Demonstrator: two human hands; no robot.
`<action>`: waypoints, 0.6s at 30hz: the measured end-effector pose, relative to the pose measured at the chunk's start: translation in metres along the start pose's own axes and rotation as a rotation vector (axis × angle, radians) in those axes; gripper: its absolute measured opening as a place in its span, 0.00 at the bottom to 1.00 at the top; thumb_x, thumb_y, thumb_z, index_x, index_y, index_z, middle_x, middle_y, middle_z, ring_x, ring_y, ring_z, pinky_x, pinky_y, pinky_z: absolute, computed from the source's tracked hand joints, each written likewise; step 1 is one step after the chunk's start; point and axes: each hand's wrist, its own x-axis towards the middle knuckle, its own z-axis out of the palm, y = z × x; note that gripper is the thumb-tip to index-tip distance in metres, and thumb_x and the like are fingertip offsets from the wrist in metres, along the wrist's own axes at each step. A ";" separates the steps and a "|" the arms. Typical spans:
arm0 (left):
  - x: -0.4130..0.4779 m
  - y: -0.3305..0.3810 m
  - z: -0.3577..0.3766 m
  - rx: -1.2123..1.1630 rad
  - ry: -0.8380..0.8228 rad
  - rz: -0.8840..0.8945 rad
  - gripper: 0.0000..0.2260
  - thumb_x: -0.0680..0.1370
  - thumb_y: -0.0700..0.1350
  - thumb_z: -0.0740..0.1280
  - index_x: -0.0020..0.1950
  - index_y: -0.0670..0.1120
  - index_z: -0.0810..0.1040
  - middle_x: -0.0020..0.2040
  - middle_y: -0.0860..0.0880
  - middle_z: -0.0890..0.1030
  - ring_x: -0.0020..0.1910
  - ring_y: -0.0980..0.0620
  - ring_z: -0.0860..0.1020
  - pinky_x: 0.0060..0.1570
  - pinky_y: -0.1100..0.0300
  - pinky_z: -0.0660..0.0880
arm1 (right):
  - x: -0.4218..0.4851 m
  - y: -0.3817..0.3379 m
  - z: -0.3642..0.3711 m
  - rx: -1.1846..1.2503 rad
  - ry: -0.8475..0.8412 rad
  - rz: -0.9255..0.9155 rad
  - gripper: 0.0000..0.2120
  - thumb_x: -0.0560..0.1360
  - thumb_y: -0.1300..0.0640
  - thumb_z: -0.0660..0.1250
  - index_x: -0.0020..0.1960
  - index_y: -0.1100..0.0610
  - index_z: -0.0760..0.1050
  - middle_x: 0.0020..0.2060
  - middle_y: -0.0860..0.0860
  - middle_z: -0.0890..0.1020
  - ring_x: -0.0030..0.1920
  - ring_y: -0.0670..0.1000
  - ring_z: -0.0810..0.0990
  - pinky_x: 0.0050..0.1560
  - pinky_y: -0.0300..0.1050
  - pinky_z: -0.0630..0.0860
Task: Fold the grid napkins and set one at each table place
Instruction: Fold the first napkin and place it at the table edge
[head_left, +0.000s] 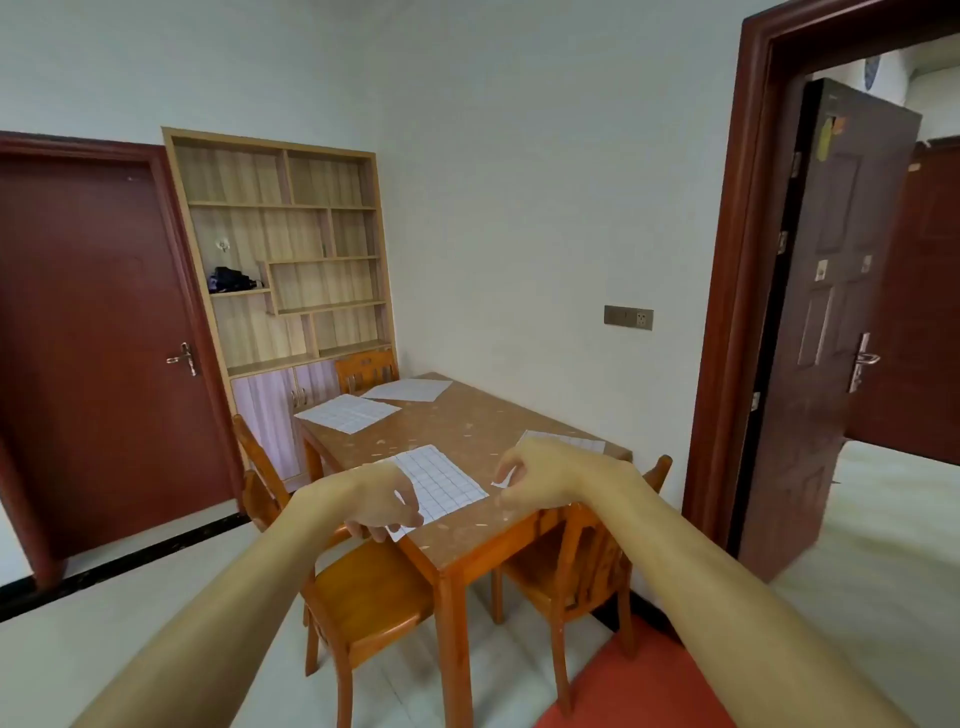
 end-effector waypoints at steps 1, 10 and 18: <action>0.004 -0.002 -0.001 0.010 -0.010 -0.005 0.15 0.81 0.52 0.68 0.67 0.51 0.78 0.58 0.48 0.83 0.50 0.52 0.85 0.50 0.56 0.84 | 0.021 0.001 0.007 -0.021 0.021 -0.042 0.25 0.76 0.51 0.68 0.72 0.54 0.73 0.72 0.52 0.73 0.66 0.51 0.75 0.65 0.46 0.74; 0.069 -0.049 -0.031 0.022 -0.080 -0.024 0.18 0.81 0.54 0.67 0.70 0.51 0.75 0.59 0.47 0.83 0.52 0.52 0.85 0.51 0.57 0.83 | 0.133 0.004 0.025 -0.035 0.013 -0.076 0.23 0.71 0.45 0.69 0.65 0.48 0.77 0.66 0.48 0.79 0.62 0.50 0.78 0.62 0.52 0.78; 0.142 -0.107 -0.066 -0.041 0.002 0.005 0.18 0.81 0.54 0.68 0.69 0.51 0.76 0.62 0.48 0.81 0.52 0.51 0.84 0.53 0.52 0.84 | 0.232 -0.012 0.018 -0.012 -0.004 -0.079 0.21 0.75 0.49 0.70 0.66 0.51 0.76 0.67 0.49 0.77 0.65 0.51 0.76 0.64 0.48 0.74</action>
